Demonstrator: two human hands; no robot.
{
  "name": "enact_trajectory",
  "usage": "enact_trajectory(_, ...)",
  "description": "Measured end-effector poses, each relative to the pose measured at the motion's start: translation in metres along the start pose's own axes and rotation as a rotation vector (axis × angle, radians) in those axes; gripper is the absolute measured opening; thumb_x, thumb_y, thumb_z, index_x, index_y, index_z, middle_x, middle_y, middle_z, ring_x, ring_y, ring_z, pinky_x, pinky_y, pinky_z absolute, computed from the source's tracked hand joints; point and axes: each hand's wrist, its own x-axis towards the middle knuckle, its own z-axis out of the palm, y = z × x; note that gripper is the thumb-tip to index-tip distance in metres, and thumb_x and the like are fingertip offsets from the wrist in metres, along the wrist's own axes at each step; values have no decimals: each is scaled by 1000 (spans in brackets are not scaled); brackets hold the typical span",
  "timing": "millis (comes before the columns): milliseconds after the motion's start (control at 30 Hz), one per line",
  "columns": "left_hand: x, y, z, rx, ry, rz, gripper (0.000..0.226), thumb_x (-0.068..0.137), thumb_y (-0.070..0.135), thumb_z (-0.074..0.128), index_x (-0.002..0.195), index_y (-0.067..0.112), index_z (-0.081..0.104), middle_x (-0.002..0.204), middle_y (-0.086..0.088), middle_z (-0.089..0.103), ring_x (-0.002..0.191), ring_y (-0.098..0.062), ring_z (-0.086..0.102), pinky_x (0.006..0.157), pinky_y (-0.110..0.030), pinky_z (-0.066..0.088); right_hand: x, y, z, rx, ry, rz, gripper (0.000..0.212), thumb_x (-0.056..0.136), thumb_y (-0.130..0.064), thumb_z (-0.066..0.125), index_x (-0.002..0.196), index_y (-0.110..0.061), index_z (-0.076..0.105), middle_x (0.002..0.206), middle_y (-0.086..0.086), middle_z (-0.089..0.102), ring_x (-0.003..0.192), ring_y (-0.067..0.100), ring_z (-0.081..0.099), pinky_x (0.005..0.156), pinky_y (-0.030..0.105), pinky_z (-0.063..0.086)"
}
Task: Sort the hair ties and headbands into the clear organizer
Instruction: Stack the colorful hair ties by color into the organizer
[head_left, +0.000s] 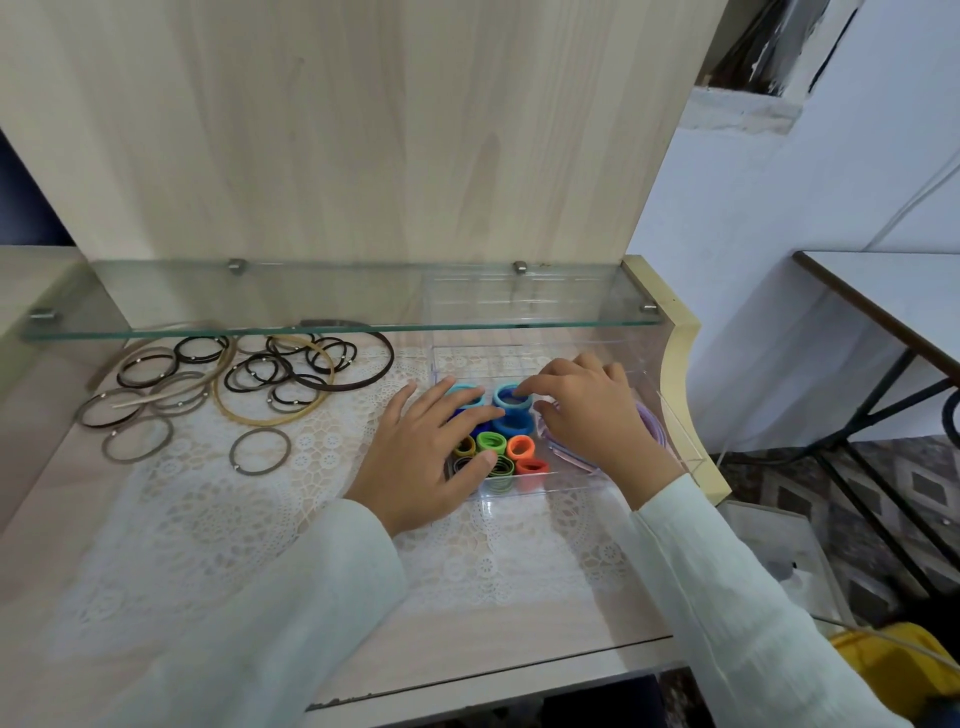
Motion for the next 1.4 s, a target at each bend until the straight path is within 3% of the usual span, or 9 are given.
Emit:
enact_trajectory(133,-1,1,-2,-17,74,-21,53,92,57,27,137,37,46,146,15,46,144,-12,29,119,-47,13,-1,-5,-2,168,-15,170,38,95,-17,43,126,-39,51,118,-8,64,113,20,47,97,45,33)
enact_trajectory(267,-1,4,-6,-50,188,-100,47,93,47,29,129,27,52,129,12,56,127,-9,45,114,-39,22,1,-14,-4,167,-69,239,34,93,-18,48,125,-30,47,108,-1,68,109,23,51,99,46,34)
enact_trajectory(433,-2,5,-5,-34,221,-135,48,94,46,28,128,24,53,126,9,59,123,-11,48,112,-41,27,4,-27,0,52,-42,216,30,89,-16,51,117,-24,43,97,5,66,98,26,54,88,43,35)
enact_trajectory(800,-1,6,-5,-10,213,-155,48,95,47,26,127,25,54,125,9,59,122,-10,48,111,-40,27,5,-35,-7,-57,-46,131,39,84,-13,56,118,-24,39,98,6,65,102,27,52,89,44,34)
enact_trajectory(967,-2,5,-5,-5,246,-162,43,97,42,26,122,25,56,120,10,60,118,-10,50,108,-40,31,-5,-25,-7,97,-27,218,29,85,-11,56,105,-26,42,96,-3,68,96,23,53,90,42,38)
enact_trajectory(1033,-2,5,-5,-3,267,-162,42,97,40,26,119,25,58,118,10,60,116,-10,51,105,-38,32,-15,-23,-3,224,120,254,18,86,-8,50,95,-24,50,86,-4,68,87,21,54,88,38,39)
enact_trajectory(1133,-3,5,-6,8,284,-149,43,97,40,25,117,24,59,117,10,60,115,-10,51,103,-36,32,-26,-23,4,411,301,325,19,86,-2,48,81,-18,58,71,-4,67,74,21,54,80,37,43)
enact_trajectory(1267,-3,3,-5,8,299,-158,43,98,39,24,117,24,60,117,10,60,114,-10,51,102,-34,31,-26,-21,9,522,298,357,21,83,1,48,78,-17,56,69,-6,68,70,19,55,70,44,51)
enact_trajectory(1400,-3,3,-4,0,298,-172,44,98,39,22,116,24,59,116,10,62,112,-10,53,103,-35,32,-27,-22,10,497,267,357,21,86,-1,48,79,-20,54,73,-5,69,72,18,55,73,44,51)
